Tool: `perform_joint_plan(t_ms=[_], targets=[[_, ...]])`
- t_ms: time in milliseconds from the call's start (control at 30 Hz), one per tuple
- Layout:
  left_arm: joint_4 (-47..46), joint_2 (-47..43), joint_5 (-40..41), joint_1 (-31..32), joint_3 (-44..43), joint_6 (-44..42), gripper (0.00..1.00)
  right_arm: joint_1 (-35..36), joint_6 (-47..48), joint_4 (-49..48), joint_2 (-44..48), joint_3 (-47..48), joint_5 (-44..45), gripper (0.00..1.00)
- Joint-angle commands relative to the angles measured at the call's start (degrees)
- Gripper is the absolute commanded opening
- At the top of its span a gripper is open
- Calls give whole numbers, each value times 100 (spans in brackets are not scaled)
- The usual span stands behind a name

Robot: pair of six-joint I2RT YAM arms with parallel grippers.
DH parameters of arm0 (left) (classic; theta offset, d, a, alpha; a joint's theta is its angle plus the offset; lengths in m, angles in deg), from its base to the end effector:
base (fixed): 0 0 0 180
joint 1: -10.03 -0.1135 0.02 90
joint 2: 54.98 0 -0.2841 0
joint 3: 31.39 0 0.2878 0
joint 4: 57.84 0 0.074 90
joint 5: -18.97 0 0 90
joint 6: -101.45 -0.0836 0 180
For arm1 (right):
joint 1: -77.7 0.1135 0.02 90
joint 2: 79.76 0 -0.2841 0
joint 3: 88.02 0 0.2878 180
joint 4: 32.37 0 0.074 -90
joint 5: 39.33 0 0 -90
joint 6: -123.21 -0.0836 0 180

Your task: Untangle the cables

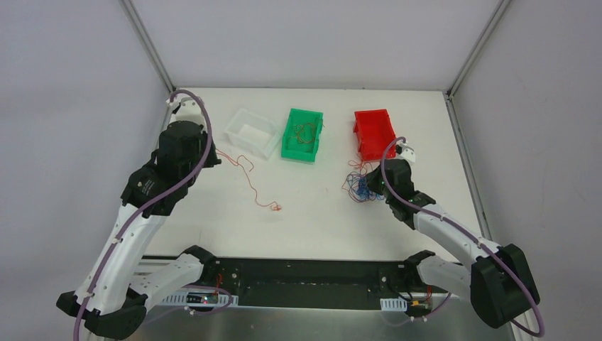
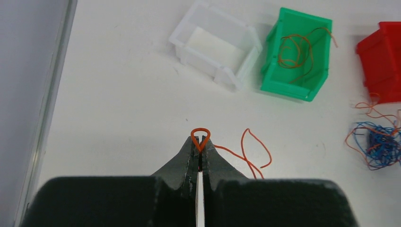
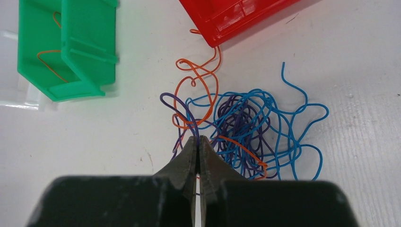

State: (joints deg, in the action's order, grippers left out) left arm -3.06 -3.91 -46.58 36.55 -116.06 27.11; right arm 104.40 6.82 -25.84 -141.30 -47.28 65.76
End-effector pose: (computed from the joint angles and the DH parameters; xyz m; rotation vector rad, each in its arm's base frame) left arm 0.2133 -0.0678 0.4395 -0.1002 1.9042 -0.0836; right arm 0.2698 0.1114 0.1900 0.1588 2.0382 0.3130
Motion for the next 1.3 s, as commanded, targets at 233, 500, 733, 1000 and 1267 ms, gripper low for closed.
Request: perform_joint_plan(t_ms=[233, 500, 733, 1000, 1267], targets=[[-519, 1224, -2145, -25, -1492, 227, 0, -21, -102, -405, 471, -248, -103, 58], [-738, 2827, -2252, -25, -2890, 351, 0, -16, -180, -415, 550, -298, -49, 63], [-910, 4088, -2331, -24, -4075, 486, 0, -20, -197, -411, 701, -357, 26, 63], [-1047, 5603, -2046, -28, -5302, 306, 0, -18, -178, -382, 798, -379, 138, 63], [-1164, 6627, -2161, -33, -5400, 223, 0, -22, -149, -377, 813, -379, 211, 63]])
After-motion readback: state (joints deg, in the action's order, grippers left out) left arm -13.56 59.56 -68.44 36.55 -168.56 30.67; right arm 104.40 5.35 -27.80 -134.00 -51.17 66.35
